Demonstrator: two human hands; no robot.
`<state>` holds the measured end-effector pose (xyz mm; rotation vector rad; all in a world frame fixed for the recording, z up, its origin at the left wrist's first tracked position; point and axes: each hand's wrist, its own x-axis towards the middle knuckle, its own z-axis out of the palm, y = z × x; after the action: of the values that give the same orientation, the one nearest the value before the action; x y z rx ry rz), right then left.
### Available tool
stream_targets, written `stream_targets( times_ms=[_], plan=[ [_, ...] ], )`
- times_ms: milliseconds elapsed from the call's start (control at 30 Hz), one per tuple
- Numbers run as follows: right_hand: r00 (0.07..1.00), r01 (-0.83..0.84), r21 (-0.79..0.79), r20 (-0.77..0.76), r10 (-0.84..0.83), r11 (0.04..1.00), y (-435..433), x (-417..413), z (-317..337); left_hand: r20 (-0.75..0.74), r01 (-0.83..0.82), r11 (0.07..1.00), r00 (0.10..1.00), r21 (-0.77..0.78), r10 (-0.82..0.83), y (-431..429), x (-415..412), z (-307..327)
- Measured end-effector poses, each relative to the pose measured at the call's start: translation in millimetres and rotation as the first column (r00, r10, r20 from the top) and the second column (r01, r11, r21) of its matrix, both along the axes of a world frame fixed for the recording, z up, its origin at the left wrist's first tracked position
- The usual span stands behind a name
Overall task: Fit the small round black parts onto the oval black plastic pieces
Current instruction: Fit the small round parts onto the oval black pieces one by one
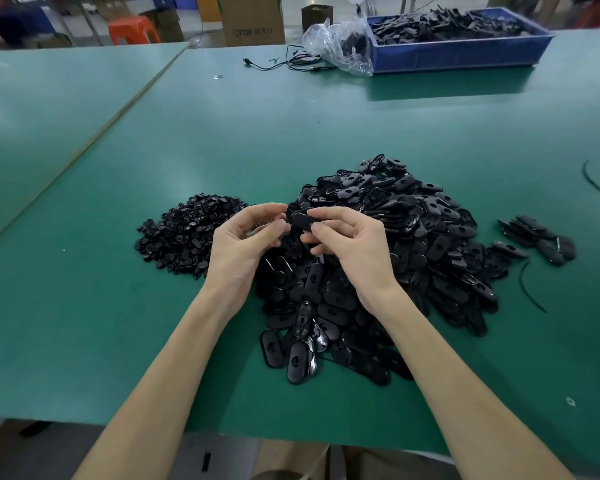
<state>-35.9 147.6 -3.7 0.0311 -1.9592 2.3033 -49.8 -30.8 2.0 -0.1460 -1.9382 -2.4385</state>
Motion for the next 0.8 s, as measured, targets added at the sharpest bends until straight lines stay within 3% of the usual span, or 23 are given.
stream_targets(
  times_ms=[800],
  plan=[
    [0.998, 0.017, 0.042, -0.062, -0.015, 0.999, -3.3, 1.3, -3.7, -0.183, -0.085, 0.957, 0.982, -0.276, 0.034, 2.9, 3.1, -2.0]
  ],
)
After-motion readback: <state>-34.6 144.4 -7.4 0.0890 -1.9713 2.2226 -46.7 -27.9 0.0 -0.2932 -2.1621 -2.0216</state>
